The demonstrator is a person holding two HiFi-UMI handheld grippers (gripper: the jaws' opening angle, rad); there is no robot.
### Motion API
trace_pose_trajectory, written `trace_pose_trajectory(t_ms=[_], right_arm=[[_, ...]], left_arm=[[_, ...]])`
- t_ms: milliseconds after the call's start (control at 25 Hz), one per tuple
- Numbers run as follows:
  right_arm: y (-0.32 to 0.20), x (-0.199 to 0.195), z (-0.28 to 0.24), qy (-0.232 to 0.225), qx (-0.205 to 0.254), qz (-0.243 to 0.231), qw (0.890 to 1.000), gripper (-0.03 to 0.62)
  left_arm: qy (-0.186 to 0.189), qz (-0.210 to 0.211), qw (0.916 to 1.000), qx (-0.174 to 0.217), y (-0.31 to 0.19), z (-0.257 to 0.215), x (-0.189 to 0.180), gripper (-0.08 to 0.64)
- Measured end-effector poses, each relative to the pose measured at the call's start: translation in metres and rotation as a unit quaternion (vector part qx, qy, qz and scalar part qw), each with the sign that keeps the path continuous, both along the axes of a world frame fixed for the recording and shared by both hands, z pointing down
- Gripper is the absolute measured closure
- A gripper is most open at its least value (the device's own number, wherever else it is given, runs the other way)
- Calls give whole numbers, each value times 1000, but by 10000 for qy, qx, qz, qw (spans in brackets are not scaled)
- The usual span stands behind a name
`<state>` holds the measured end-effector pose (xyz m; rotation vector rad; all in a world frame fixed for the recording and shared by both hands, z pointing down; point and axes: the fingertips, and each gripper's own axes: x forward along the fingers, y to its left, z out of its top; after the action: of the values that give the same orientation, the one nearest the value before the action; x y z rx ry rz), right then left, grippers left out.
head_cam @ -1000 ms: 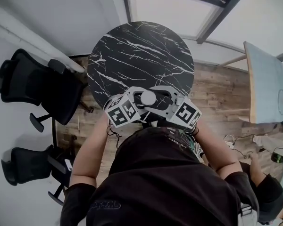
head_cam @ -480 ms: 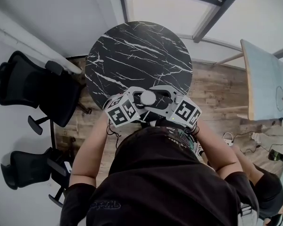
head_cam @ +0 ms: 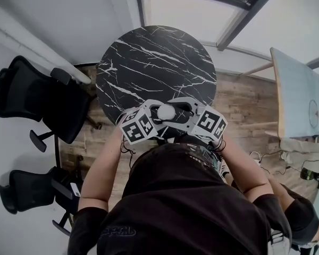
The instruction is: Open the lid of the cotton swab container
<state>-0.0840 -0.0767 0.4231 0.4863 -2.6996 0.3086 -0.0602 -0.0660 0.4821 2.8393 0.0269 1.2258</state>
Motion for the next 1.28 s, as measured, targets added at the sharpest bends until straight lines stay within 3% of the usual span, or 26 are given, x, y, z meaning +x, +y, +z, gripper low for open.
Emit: trace_pose_trajectory(t_ms=[480, 960, 1280], right_arm=[[-3, -5, -12, 128, 377, 71, 9992, 330], [-39, 11, -51, -152, 1001, 658, 9927, 331], [-65, 22, -20, -132, 677, 1043, 9922, 333]], left_arm=[[45, -35, 10000, -15, -2, 0, -4, 302], [88, 226, 9996, -125, 10, -2, -2, 302], [128, 399, 9991, -118, 18, -5, 1, 301]])
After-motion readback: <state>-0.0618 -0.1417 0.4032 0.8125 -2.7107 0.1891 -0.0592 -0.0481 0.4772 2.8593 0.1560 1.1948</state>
